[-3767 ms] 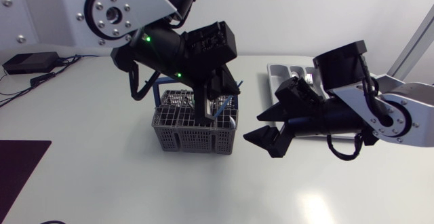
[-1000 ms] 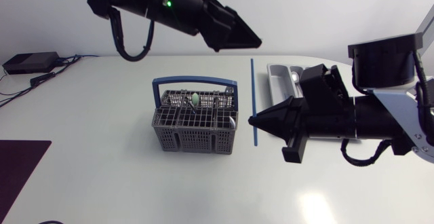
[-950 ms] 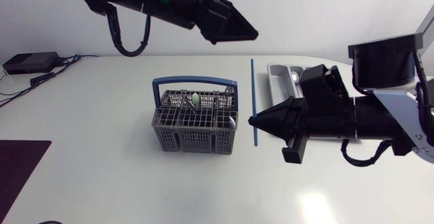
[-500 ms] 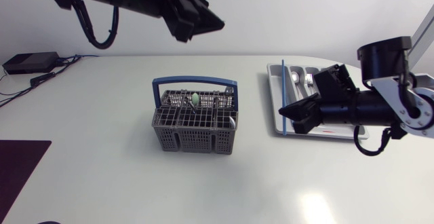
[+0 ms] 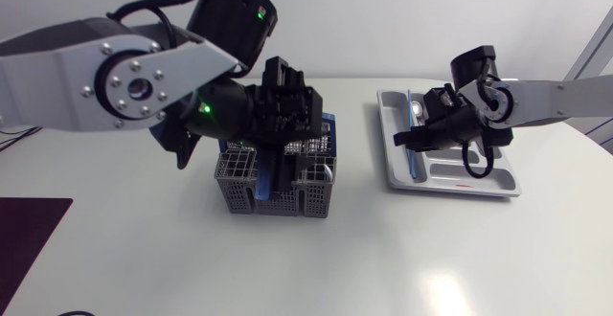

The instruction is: Unload the cutlery basket into the drawer organizer.

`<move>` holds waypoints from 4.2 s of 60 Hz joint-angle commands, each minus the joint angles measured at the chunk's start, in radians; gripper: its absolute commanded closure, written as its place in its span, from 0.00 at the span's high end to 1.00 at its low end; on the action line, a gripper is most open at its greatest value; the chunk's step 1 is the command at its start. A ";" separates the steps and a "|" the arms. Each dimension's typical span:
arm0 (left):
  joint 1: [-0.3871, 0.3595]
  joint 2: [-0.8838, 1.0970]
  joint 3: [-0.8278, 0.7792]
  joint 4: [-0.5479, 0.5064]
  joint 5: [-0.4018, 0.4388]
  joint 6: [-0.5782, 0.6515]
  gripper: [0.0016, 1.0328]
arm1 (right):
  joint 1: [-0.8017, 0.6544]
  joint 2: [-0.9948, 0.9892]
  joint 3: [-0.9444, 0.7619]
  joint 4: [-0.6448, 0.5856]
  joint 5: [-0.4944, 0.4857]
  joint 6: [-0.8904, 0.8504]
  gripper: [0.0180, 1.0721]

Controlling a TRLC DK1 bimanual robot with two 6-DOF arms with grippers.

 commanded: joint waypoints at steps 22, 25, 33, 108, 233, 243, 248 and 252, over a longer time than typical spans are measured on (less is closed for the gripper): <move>-0.083 0.041 -0.087 0.113 -0.099 0.239 0.93 | -0.012 0.262 0.253 -0.112 0.077 0.093 0.07; -0.090 0.048 -0.080 0.099 -0.099 0.256 0.93 | -0.013 0.282 0.267 -0.121 0.083 0.095 0.07; -0.110 0.074 -0.071 0.077 -0.110 0.293 0.92 | -0.018 0.314 0.284 -0.136 0.089 0.113 0.15; -0.109 0.199 -0.075 0.192 -0.275 0.594 0.35 | -0.030 -0.132 -0.151 -0.027 0.017 0.040 0.91; -0.161 -0.088 -0.152 0.223 -0.283 0.514 0.19 | 0.115 -0.503 -0.304 -0.020 0.086 0.000 0.93; -0.166 -0.111 -0.152 0.223 -0.283 0.480 0.19 | 0.118 -0.525 -0.313 -0.018 0.080 -0.014 0.93; -0.164 -0.120 -0.152 0.223 -0.284 0.474 0.19 | 0.125 -0.551 -0.330 -0.004 0.064 -0.034 0.93; -0.159 -0.130 -0.156 0.220 -0.284 0.465 0.19 | 0.125 -0.556 -0.333 -0.004 0.060 -0.039 0.93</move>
